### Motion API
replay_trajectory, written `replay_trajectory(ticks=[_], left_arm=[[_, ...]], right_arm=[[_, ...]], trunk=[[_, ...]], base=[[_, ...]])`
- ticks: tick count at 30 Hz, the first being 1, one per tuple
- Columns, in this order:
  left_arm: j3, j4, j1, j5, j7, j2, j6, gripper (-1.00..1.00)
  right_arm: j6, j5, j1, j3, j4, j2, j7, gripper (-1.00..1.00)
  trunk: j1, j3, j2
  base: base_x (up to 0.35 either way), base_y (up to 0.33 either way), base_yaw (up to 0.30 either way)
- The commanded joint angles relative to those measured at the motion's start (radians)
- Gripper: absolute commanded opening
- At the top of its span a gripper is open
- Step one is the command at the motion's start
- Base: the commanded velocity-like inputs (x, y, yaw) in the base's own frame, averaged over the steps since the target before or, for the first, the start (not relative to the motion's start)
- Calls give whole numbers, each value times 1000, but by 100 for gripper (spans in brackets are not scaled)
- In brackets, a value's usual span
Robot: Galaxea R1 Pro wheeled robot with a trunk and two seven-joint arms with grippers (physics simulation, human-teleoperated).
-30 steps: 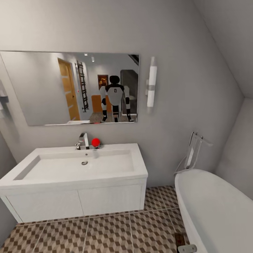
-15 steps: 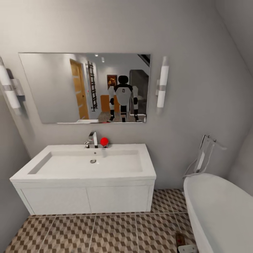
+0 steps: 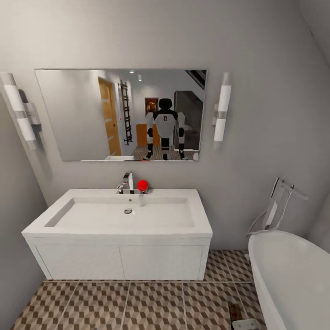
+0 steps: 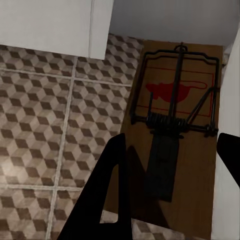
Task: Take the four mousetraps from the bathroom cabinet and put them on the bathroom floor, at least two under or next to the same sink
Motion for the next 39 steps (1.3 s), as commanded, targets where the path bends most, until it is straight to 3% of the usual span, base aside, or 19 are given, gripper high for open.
replay_trajectory(ticks=[1, 13, 39], left_arm=[[-8, -1, 0, 2, 9, 0, 0, -100], [-8, -1, 0, 2, 10, 0, 0, -100], [-8, -1, 0, 2, 9, 0, 0, -100]], right_arm=[[-6, -10, -1, 9, 4, 1, 1, -100], [-6, -10, -1, 9, 4, 1, 1, -100], [-6, -10, -1, 10, 4, 1, -2, -100]], trunk=[[1, -1, -1], [1, -1, -1], [1, -1, -1]], base=[[218, 225, 1], [221, 209, 0], [32, 6, 0]])
